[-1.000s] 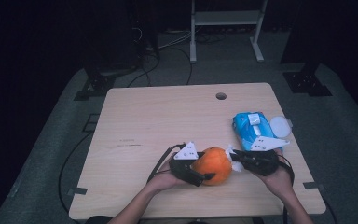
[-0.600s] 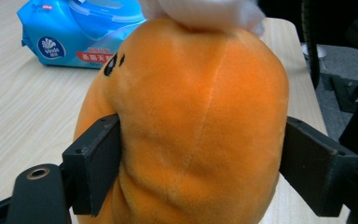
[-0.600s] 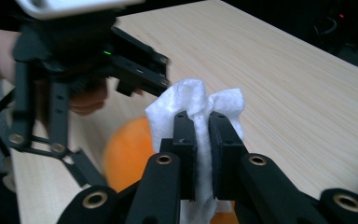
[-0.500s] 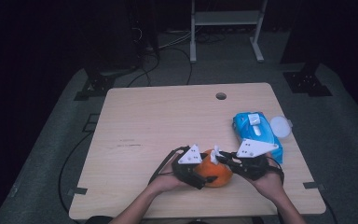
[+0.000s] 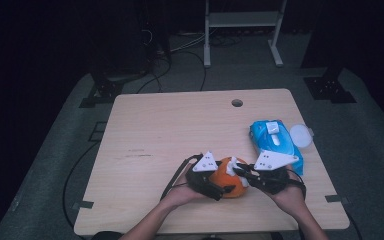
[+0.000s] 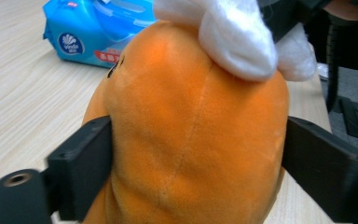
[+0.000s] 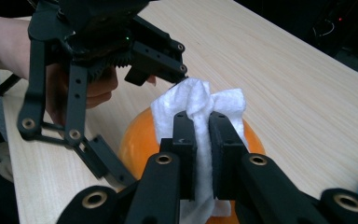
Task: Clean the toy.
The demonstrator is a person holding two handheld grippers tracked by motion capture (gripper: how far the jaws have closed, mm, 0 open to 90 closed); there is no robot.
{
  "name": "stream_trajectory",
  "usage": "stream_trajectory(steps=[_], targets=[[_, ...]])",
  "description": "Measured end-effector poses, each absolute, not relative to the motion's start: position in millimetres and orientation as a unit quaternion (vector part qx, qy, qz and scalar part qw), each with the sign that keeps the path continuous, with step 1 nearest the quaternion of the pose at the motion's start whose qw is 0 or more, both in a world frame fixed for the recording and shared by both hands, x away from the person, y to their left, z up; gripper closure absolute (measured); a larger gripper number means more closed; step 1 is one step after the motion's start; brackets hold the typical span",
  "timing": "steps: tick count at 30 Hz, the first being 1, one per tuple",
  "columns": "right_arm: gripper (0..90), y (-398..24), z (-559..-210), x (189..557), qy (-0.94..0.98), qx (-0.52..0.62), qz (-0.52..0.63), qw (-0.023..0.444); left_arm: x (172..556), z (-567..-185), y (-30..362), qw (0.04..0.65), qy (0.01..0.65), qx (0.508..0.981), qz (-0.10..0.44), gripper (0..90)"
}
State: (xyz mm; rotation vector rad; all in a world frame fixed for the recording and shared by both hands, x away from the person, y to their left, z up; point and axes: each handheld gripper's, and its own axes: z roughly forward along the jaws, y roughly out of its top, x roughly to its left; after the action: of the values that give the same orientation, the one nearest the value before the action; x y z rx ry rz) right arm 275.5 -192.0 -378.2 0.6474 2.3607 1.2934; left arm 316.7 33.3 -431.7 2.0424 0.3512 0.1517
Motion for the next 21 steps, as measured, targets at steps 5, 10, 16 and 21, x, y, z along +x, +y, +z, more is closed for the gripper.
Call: stream_trajectory(steps=[5,10,16,21], targets=[[81.5,-203.6,-379.9,277.4,0.832,0.242,0.465,0.180,327.7,-437.3,44.2,0.522,0.126,0.842,0.048,7.4],[81.5,-210.7,-381.5,280.9,0.830,0.250,0.466,0.178,331.4,-442.1,49.1,0.518,0.104,0.848,0.047,7.4],[81.5,-211.6,-382.4,281.2,0.828,0.256,0.468,0.174,335.2,-449.7,41.6,0.499,0.106,0.859,0.036,2.9],[81.4,-205.9,-382.9,280.8,0.828,0.254,0.469,0.174,330.3,-449.5,39.0,0.493,0.108,0.861,0.054,11.0]])
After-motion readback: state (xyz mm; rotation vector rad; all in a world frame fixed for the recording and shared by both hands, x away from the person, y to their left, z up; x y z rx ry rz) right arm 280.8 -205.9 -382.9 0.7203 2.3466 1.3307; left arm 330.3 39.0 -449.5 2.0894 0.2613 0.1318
